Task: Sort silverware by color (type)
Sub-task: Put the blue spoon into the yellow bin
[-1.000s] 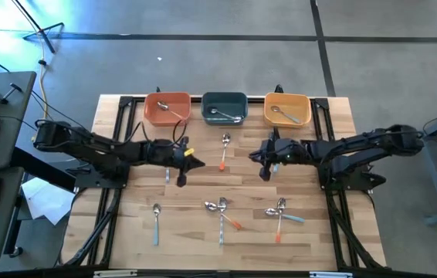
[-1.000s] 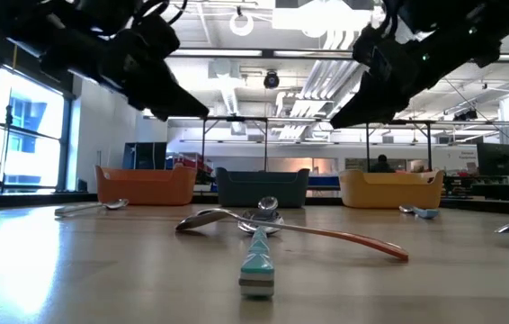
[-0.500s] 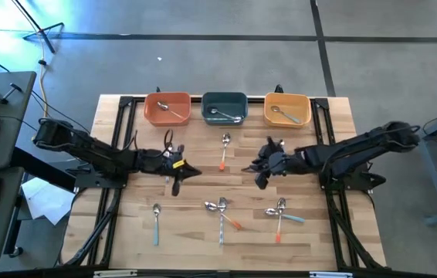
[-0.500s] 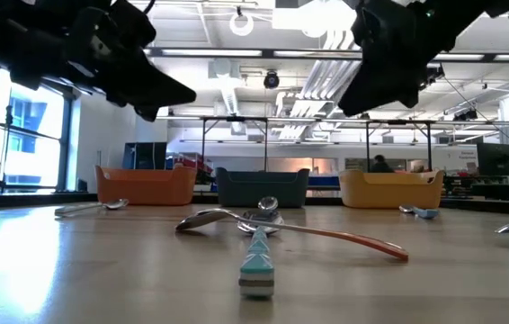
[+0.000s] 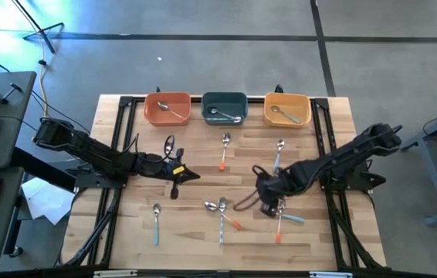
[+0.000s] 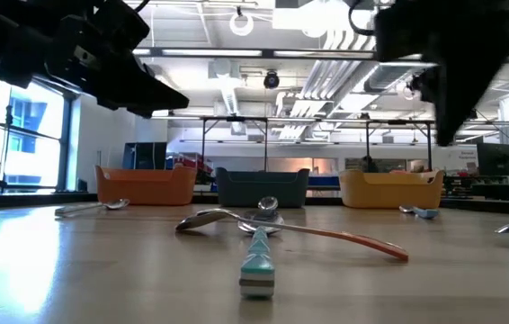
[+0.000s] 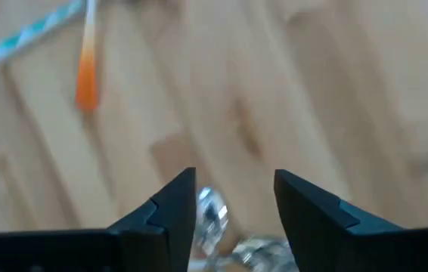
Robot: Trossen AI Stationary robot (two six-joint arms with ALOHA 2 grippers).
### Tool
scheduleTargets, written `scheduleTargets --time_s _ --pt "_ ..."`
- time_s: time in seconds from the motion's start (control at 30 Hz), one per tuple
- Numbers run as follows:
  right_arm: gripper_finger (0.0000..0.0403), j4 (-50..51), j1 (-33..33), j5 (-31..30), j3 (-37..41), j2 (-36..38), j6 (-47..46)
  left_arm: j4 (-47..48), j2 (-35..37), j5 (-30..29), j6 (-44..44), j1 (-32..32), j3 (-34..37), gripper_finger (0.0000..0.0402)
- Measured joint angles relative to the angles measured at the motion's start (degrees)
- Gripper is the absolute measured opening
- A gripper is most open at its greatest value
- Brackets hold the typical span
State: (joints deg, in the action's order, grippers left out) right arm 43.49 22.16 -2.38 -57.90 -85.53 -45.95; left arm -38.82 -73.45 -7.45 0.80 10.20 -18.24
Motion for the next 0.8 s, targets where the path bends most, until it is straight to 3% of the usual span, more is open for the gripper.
scheduleTargets --time_s 0.1,0.33,0.6,0.8 --pt "0.0175 -1.11 4.07 2.46 2.54 -0.04 -1.98 0.28 0.0 -0.37 -1.73 0.29 0.0 0.0" --pt "0.0177 -4.13 9.78 1.75 6.87 -0.05 -4.61 0.46 -0.02 -1.61 -1.13 1.35 0.0 0.0" --pt "0.0178 -9.0 9.31 1.19 10.94 -0.37 -1.66 -0.25 -0.02 -3.25 1.35 0.37 0.0 0.0" --pt "0.0202 -11.78 7.68 2.31 10.96 -3.93 2.19 -0.09 -0.02 -3.25 1.4 -0.07 0.0 0.0"
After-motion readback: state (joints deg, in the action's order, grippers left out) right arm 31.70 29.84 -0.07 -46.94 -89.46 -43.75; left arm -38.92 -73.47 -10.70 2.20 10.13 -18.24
